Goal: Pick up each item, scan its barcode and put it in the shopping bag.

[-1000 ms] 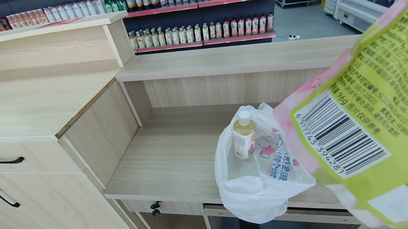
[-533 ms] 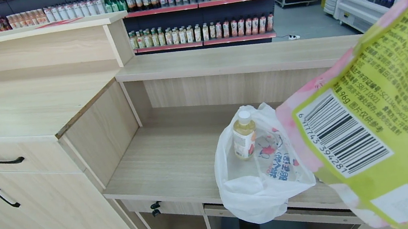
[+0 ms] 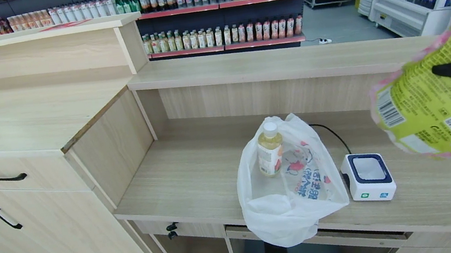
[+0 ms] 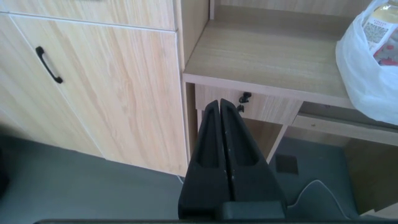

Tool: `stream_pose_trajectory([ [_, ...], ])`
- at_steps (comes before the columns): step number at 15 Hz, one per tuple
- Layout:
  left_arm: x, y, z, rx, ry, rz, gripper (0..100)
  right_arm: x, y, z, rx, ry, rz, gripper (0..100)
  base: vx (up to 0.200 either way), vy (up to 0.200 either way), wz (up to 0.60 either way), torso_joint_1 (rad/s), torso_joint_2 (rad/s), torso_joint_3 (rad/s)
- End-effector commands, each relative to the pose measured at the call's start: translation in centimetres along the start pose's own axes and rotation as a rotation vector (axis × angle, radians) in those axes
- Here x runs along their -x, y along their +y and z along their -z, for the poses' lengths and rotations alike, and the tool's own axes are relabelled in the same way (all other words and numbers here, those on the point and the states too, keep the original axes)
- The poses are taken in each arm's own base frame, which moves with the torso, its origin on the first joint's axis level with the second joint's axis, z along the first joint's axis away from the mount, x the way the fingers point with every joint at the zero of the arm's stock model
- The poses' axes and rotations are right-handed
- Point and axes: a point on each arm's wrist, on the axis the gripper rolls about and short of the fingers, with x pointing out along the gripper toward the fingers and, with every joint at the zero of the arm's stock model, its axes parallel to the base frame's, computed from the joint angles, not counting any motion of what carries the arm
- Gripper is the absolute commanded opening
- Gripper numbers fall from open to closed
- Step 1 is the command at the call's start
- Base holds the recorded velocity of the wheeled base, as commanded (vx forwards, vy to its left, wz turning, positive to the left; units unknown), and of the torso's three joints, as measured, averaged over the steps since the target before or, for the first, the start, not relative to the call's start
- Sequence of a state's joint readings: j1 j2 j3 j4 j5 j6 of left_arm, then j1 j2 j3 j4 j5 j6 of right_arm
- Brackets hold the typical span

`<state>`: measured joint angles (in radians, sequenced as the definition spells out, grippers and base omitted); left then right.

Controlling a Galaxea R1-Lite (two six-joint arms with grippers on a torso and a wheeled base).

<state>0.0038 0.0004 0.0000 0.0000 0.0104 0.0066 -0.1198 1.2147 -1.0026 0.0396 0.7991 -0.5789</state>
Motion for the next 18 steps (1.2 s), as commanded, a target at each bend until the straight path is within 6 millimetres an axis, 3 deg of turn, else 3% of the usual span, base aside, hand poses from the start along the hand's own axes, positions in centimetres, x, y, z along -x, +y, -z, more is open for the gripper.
stream_pose_trajectory([
  [1,0.0,0.0,0.0,-0.001,0.000,-0.001,0,2.2,-2.8,7.2,0.116,0.156,0.083,0,0.000,0.000,0.00,0.000,0.00,0.000],
  [3,0.0,0.0,0.0,0.000,0.000,-0.001,0,3.4,-2.9,10.0,0.230,0.182,0.045,0,0.000,0.000,0.00,0.000,0.00,0.000],
  [6,0.0,0.0,0.0,-0.001,0.000,-0.001,0,5.9,-3.6,11.6,0.267,0.276,0.117,0,0.000,0.000,0.00,0.000,0.00,0.000],
  [13,0.0,0.0,0.0,0.000,0.000,-0.001,0,8.3,-3.4,11.8,0.130,0.325,0.168,0,0.000,0.000,0.00,0.000,0.00,0.000],
  [16,0.0,0.0,0.0,0.000,0.000,-0.001,0,8.4,-4.0,11.3,0.174,0.337,0.177,0,0.000,0.000,0.00,0.000,0.00,0.000],
  [18,0.0,0.0,0.0,0.000,0.000,-0.001,0,8.3,-4.5,11.2,0.253,0.373,0.178,0,0.000,0.000,0.60,0.005,0.00,0.005],
])
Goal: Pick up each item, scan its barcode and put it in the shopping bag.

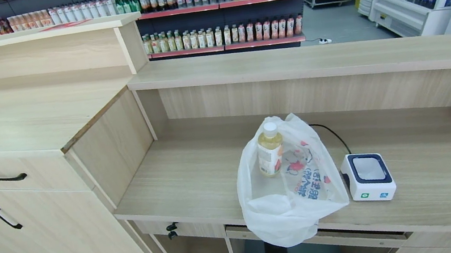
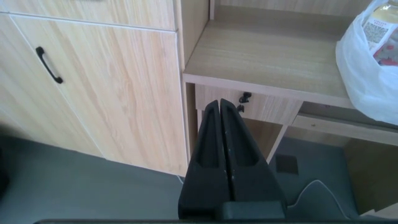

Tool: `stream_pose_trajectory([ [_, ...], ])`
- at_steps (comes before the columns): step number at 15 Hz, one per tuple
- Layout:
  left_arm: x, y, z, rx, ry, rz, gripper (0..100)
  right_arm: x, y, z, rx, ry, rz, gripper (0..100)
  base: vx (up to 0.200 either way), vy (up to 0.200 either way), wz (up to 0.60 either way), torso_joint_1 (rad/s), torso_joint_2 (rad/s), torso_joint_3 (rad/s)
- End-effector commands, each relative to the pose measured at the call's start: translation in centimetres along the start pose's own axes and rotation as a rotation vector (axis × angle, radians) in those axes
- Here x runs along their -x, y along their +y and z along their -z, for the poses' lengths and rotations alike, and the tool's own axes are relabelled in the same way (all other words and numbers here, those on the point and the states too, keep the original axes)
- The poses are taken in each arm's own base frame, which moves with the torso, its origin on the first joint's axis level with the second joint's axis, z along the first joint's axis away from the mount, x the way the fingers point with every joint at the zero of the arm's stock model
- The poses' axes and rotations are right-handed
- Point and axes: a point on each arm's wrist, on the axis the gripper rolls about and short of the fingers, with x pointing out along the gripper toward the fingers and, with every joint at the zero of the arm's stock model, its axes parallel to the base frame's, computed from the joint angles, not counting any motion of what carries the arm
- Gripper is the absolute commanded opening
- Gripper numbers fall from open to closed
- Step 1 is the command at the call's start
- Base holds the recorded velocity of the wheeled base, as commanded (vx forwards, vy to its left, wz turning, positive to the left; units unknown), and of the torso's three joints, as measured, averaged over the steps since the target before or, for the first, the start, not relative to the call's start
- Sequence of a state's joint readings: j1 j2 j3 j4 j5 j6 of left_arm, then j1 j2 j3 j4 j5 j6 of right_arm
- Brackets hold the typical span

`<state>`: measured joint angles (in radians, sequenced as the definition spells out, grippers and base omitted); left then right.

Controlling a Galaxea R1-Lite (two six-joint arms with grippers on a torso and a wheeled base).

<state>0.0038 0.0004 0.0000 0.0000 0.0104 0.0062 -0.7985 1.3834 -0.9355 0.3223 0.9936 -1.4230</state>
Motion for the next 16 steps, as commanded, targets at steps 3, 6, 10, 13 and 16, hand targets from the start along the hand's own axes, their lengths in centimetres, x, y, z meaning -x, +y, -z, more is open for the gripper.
stream_pose_trajectory([
  [3,0.0,0.0,0.0,0.000,0.000,-0.001,0,-1.2,-1.7,0.2,0.127,-0.005,0.038,0,0.000,0.000,0.60,0.001,0.00,-0.001],
  [6,0.0,0.0,0.0,0.000,0.000,-0.001,0,-4.3,-3.1,0.4,0.251,-0.050,0.057,0,0.000,0.000,0.60,0.004,0.00,0.002],
  [10,0.0,0.0,0.0,0.000,0.000,-0.001,0,-8.7,-2.2,2.3,0.366,-0.100,-0.066,0,0.000,0.000,0.00,0.000,0.00,0.000],
  [13,0.0,0.0,0.0,0.000,0.000,-0.001,0,-9.9,-1.7,3.9,0.519,-0.103,-0.101,0,0.000,0.000,0.00,0.000,0.00,0.000],
  [16,0.0,0.0,0.0,0.000,0.000,-0.001,0,-10.3,-1.6,4.7,0.647,-0.111,-0.110,0,0.000,0.000,0.00,0.000,0.00,0.000],
])
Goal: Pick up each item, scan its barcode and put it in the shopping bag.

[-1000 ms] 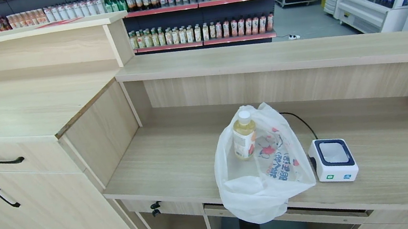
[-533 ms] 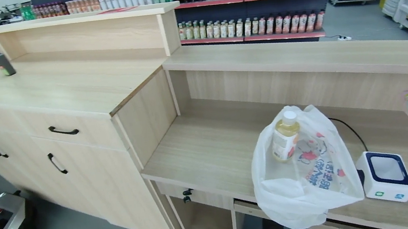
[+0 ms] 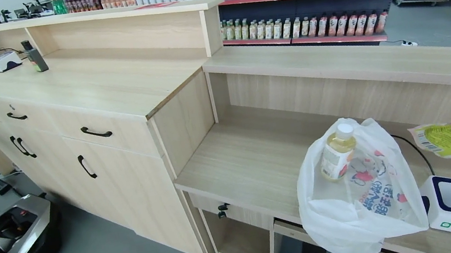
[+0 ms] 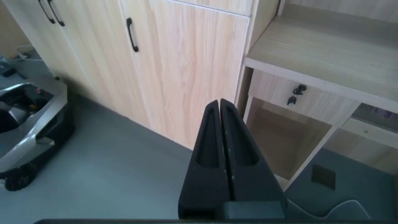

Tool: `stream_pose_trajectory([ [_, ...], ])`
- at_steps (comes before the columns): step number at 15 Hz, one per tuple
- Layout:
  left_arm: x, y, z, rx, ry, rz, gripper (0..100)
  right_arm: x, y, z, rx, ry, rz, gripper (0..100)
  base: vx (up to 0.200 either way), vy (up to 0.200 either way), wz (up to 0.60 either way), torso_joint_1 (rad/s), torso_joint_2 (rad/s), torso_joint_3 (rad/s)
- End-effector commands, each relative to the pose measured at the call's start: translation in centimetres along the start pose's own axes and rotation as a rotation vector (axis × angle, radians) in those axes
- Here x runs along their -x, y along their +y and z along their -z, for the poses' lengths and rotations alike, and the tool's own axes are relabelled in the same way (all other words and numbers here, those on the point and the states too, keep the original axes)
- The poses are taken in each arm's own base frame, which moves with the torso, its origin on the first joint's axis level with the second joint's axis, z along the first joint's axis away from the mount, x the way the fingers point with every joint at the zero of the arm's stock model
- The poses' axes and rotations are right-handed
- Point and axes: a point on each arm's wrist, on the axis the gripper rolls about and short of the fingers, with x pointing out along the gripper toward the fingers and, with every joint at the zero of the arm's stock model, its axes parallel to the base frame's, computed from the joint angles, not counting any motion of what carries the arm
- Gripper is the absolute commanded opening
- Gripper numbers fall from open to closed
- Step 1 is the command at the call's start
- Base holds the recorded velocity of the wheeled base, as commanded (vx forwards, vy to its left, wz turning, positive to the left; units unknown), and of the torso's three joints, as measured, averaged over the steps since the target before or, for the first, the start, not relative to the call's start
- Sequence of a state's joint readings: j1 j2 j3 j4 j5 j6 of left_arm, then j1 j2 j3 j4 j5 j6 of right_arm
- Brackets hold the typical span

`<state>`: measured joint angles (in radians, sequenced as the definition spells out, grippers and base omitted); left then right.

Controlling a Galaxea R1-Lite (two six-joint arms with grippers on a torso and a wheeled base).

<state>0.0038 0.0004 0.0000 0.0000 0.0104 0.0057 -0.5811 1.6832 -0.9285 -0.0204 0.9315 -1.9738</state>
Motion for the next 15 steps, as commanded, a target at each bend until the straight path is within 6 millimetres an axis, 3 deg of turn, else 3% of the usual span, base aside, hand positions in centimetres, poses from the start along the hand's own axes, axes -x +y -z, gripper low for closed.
stream_pose_trajectory([
  [1,0.0,0.0,0.0,0.000,0.000,-0.001,0,-0.7,0.8,0.7,0.018,-0.008,-0.022,0,0.000,0.000,0.00,0.000,0.00,0.000],
  [5,0.0,0.0,0.0,0.000,0.000,-0.001,0,-0.4,1.9,1.7,0.176,0.008,-0.037,0,0.000,0.000,0.00,0.000,0.00,0.000],
  [7,0.0,0.0,0.0,-0.002,0.000,-0.001,0,0.2,2.6,2.0,0.182,0.030,-0.043,0,0.000,0.000,0.00,0.000,0.00,0.000],
  [15,0.0,0.0,0.0,0.000,0.000,-0.001,0,-0.7,3.9,2.1,0.266,-0.005,-0.074,0,0.000,0.000,0.00,0.000,0.00,0.000],
])
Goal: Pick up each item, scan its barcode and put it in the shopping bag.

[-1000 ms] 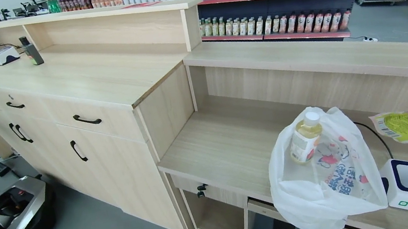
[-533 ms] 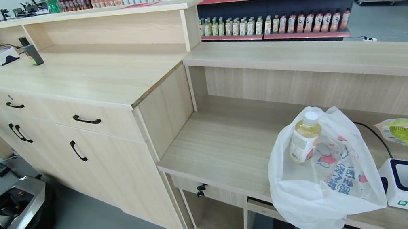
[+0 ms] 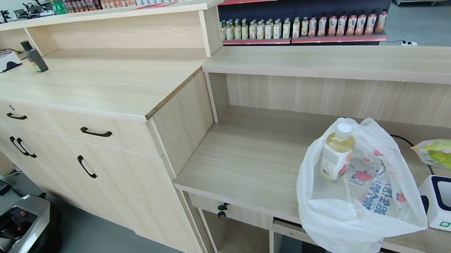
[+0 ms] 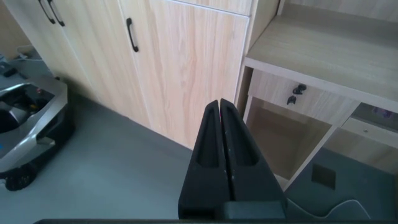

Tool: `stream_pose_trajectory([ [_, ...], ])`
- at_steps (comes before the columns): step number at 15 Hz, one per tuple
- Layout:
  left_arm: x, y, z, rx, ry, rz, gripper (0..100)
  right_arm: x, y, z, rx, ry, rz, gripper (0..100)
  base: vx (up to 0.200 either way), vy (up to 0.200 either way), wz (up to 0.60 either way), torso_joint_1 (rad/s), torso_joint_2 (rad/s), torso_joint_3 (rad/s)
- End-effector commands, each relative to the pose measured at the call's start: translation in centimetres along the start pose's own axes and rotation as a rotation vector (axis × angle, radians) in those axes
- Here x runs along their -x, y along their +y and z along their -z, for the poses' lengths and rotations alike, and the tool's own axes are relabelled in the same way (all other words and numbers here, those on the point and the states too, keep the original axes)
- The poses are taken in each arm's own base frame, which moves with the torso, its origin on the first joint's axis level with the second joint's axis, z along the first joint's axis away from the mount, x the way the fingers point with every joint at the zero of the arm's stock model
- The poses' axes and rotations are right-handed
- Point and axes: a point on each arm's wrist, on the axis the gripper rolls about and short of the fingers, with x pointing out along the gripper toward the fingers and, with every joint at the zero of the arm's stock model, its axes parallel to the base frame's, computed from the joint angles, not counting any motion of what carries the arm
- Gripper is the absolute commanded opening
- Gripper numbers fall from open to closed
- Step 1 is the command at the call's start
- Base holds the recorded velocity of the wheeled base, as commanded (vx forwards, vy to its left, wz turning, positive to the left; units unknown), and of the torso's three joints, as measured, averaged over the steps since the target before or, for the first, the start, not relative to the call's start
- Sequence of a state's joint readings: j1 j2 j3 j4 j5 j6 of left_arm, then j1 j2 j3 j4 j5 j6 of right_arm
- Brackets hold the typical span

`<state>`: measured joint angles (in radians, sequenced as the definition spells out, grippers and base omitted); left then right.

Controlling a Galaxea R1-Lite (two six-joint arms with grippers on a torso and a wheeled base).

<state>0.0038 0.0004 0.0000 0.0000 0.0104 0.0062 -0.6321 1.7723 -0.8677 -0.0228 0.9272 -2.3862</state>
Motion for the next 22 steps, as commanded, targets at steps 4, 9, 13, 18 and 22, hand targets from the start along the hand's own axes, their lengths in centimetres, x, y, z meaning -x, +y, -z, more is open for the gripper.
stream_pose_trajectory([
  [4,0.0,0.0,0.0,0.000,0.000,-0.001,0,-0.3,0.5,0.3,0.068,-0.005,-0.006,0,0.000,0.000,0.00,0.000,0.00,0.000],
  [9,0.0,0.0,0.0,0.000,0.000,-0.001,0,0.3,1.5,0.8,0.095,0.022,-0.019,0,0.000,0.000,0.00,0.000,0.00,0.000],
  [13,0.0,0.0,0.0,0.000,0.000,-0.001,0,-0.1,2.1,0.9,0.076,0.011,-0.032,0,0.000,0.000,0.00,0.000,0.00,0.000],
  [18,0.0,0.0,0.0,0.000,0.000,-0.001,0,-0.1,2.1,0.9,0.100,0.010,-0.035,0,0.000,0.000,0.00,0.000,0.00,0.000],
  [22,0.0,0.0,0.0,0.000,0.000,-0.001,0,-0.7,2.4,0.9,0.101,-0.011,-0.038,0,0.000,0.000,0.00,0.000,0.00,0.000],
])
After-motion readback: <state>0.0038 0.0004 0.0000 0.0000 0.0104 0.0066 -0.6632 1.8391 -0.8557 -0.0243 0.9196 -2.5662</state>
